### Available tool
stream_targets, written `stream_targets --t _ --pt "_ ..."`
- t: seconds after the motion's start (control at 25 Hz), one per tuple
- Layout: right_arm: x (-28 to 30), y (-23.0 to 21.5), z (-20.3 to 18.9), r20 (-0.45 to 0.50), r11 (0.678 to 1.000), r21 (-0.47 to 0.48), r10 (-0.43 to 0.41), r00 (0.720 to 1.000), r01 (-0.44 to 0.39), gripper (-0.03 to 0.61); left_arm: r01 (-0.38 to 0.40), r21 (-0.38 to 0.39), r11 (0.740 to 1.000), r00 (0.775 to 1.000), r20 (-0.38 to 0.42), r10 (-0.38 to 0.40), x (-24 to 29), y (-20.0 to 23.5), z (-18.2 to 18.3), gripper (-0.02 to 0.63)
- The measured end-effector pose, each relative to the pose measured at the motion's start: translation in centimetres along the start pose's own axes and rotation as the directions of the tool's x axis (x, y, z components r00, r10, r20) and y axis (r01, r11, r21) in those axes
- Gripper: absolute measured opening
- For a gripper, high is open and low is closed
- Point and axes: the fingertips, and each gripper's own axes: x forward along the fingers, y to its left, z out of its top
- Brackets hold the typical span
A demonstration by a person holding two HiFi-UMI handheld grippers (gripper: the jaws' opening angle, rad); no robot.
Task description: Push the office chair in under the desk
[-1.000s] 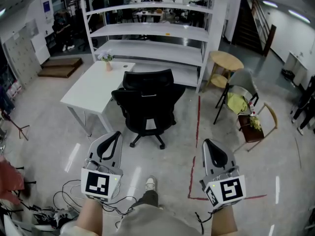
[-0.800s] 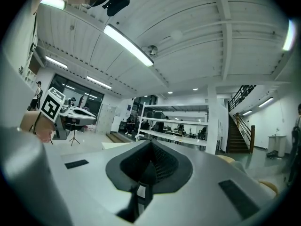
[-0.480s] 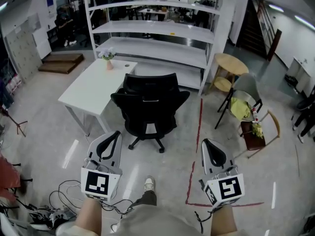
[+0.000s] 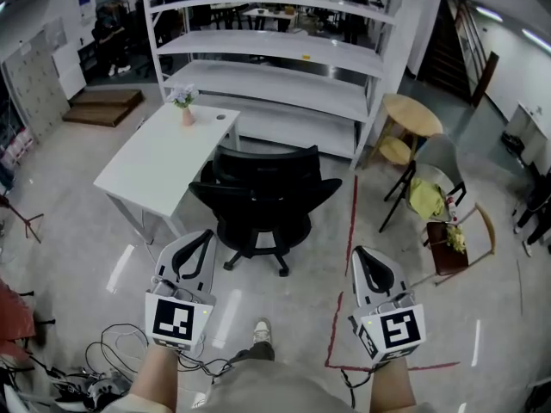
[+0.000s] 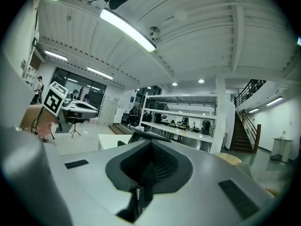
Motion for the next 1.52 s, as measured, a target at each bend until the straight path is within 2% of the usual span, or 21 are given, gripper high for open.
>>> stream_targets --t 0.2,0.4,0.48,0.6,0.76,0.88,1.12,1.24,1.44,1.52 --pt "5.6 -1.2 -1.0 -0.057 1.0 -0.029 0.008 0.998 -0.009 0.006 -0.009 -0.008 1.0 1.0 -0.013 0.009 4.6 3.1 -1.6 0.011" --pt "10.7 -1.9 -1.5 -0.063 0.999 -0.029 0.033 0.997 -0.035 0.012 0.024 0.036 0.999 0.999 -0.049 -0.022 8.8 5.5 -3.9 0.043" --pt "12.3 -1.9 -1.3 -0.041 0.998 -0.009 0.058 0.997 -0.059 0.04 0.045 0.065 0.997 0.997 -0.06 -0.041 10.3 5.9 -4.6 0.062" --pt "14.7 -2.1 -1.5 -0.041 0.996 -0.014 0.086 0.995 -0.087 0.121 0.081 0.122 0.989 0.991 -0.118 -0.067 12.5 6.4 -6.4 0.123" --pt "17.4 -2.8 -3.3 -0.102 0.991 -0.06 0.114 0.988 -0.121 0.178 0.134 0.146 0.98 0.974 -0.203 -0.103 14.5 6.7 -9.5 0.195" --pt "19.2 -3.7 -4.9 -0.17 0.981 -0.105 0.142 0.975 -0.161 0.216 0.191 0.188 0.963 0.955 -0.26 -0.139 15.9 6.5 -11.6 0.241" --pt "22.8 -5.0 -8.7 -0.303 0.94 -0.165 0.238 0.923 -0.297 0.262 0.275 0.257 0.926 0.915 -0.366 -0.171 18.6 6.3 -15.0 0.272" --pt "24.5 -5.1 -10.4 -0.337 0.91 -0.145 0.324 0.884 -0.389 0.267 0.286 0.27 0.919 0.902 -0.399 -0.164 20.1 6.4 -15.7 0.272" --pt "26.9 -5.4 -13.5 -0.41 0.855 -0.136 0.411 0.814 -0.5 0.267 0.316 0.302 0.899 0.882 -0.443 -0.161 22.0 6.1 -17.5 0.26" --pt "27.8 -5.7 -14.9 -0.446 0.83 -0.148 0.429 0.785 -0.538 0.267 0.342 0.299 0.891 0.866 -0.468 -0.176 22.7 5.9 -18.6 0.261"
